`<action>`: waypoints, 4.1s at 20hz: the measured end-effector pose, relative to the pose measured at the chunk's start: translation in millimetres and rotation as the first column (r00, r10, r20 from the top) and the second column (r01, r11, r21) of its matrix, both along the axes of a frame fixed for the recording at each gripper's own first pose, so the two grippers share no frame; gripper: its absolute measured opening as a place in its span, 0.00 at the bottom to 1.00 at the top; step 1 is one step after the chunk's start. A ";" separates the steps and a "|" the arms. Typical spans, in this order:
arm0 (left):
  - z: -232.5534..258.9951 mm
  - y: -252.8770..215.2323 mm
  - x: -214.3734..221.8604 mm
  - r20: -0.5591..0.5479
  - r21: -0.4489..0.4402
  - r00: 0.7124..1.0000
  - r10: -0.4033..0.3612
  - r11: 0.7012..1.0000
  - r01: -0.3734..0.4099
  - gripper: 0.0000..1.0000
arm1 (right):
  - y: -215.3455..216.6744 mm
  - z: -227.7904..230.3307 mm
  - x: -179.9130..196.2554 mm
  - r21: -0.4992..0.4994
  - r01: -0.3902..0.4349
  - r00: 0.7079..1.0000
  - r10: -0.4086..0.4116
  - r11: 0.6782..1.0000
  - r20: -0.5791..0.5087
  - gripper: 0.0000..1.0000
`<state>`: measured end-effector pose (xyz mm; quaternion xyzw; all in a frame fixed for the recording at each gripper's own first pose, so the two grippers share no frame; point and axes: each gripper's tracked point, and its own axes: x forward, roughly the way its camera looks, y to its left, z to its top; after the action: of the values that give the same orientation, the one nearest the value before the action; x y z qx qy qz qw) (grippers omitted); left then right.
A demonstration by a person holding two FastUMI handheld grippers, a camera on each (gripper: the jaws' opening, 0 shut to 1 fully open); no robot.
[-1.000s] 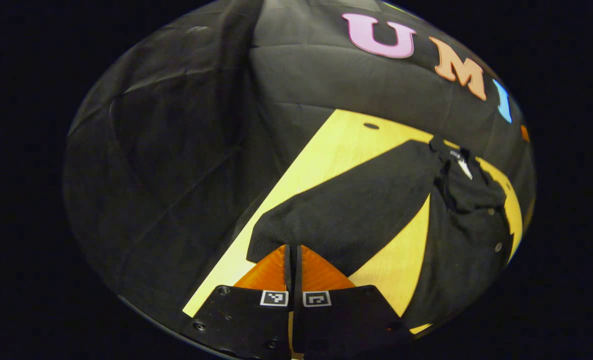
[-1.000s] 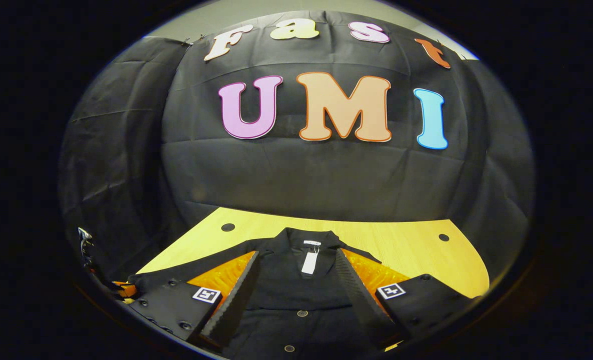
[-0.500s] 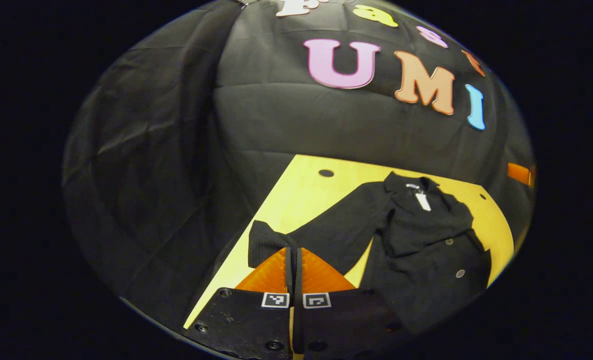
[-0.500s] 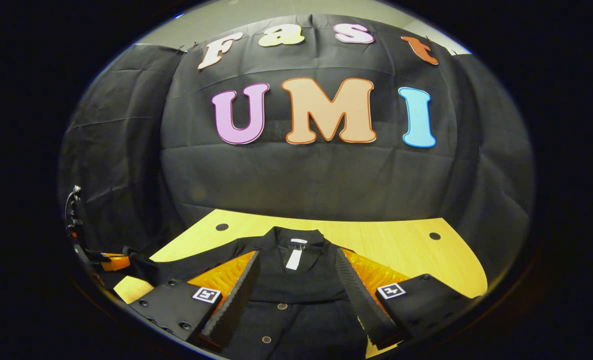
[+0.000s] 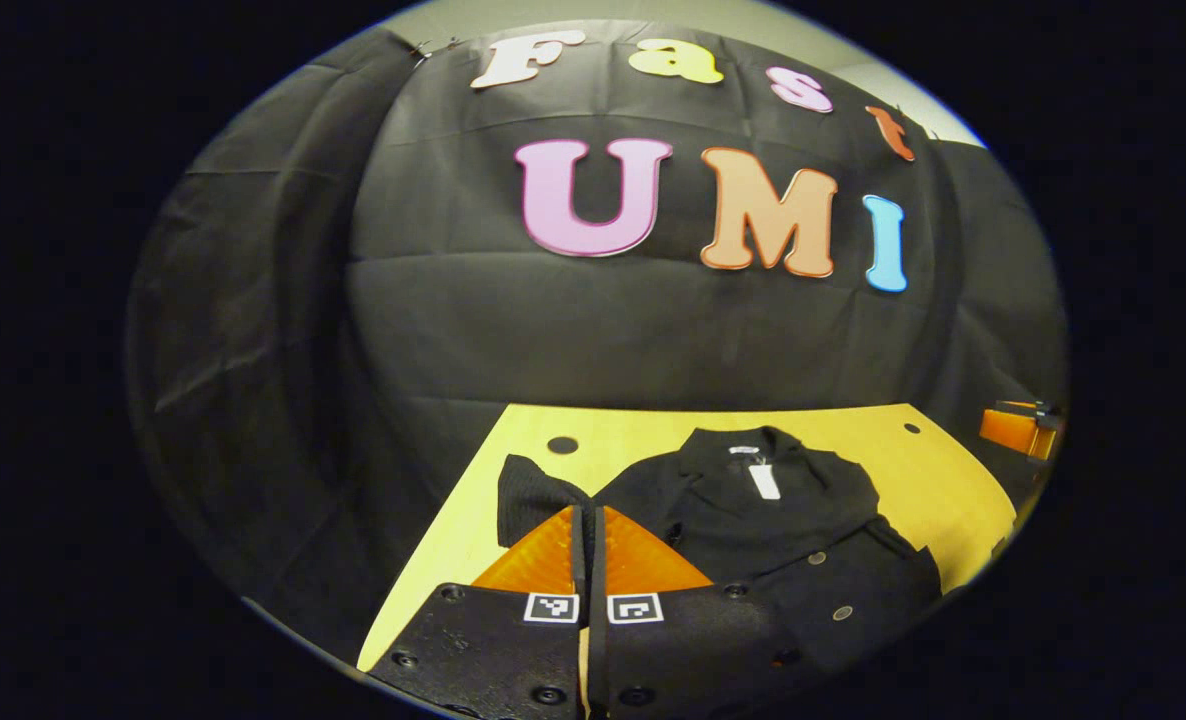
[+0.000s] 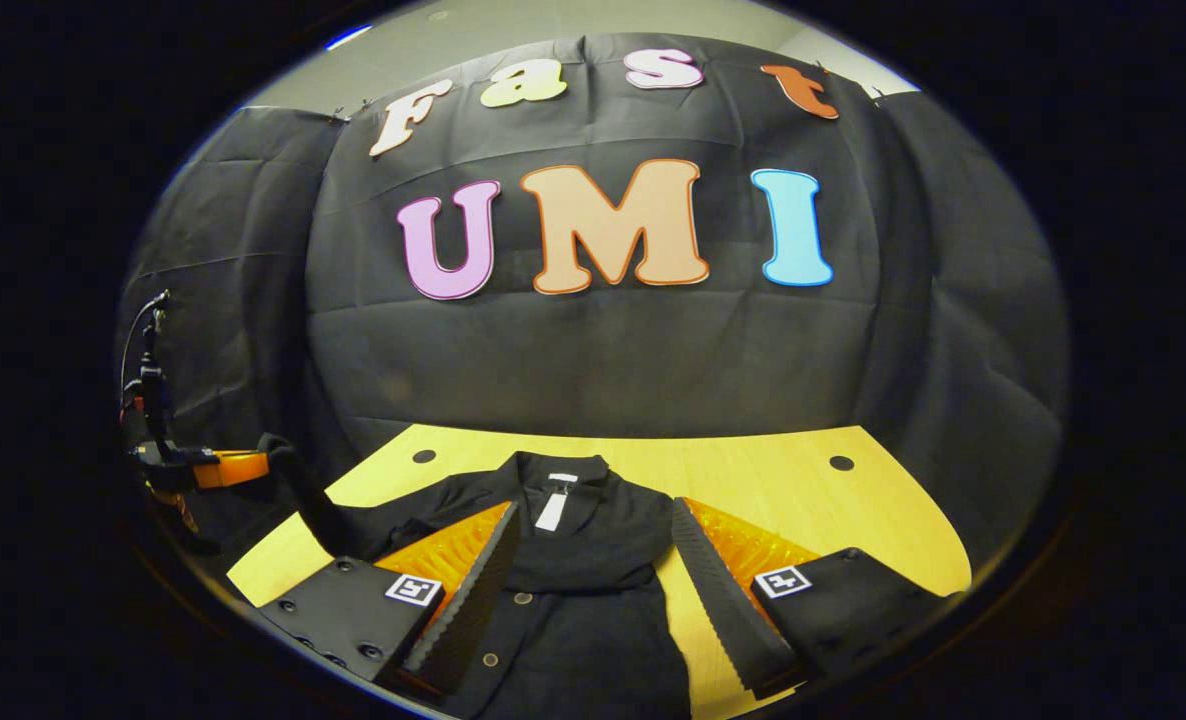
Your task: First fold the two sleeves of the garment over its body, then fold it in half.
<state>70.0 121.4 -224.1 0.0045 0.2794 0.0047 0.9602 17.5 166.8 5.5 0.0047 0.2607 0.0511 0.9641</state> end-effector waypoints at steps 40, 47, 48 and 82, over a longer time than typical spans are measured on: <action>-0.5 -174.5 -6.0 0.012 -0.010 0.971 -0.239 0.971 0.239 0.94 | -114.5 -48.5 -61.2 0.055 0.081 0.994 -0.077 0.995 -0.080 0.98; -23.1 -96.5 -88.7 -0.091 -0.001 0.987 -0.132 0.991 0.132 0.94 | -75.7 -64.0 -106.6 0.006 0.042 0.990 -0.041 0.999 -0.132 0.98; -27.6 -88.7 -99.0 -0.106 0.000 0.987 -0.122 0.992 0.123 0.94 | -74.0 -70.5 -113.8 -0.006 0.041 0.988 -0.041 0.999 -0.149 0.93; -172.4 -40.5 -241.5 -0.400 -0.104 0.912 -0.092 0.993 0.054 0.42 | -57.4 -212.6 -247.5 -0.093 0.033 0.810 -0.081 0.995 -0.581 0.62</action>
<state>-171.5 80.9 -396.5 -0.0280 0.4714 -0.0448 0.8803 -230.0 109.4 -207.2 -0.0099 0.5456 0.0080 0.8380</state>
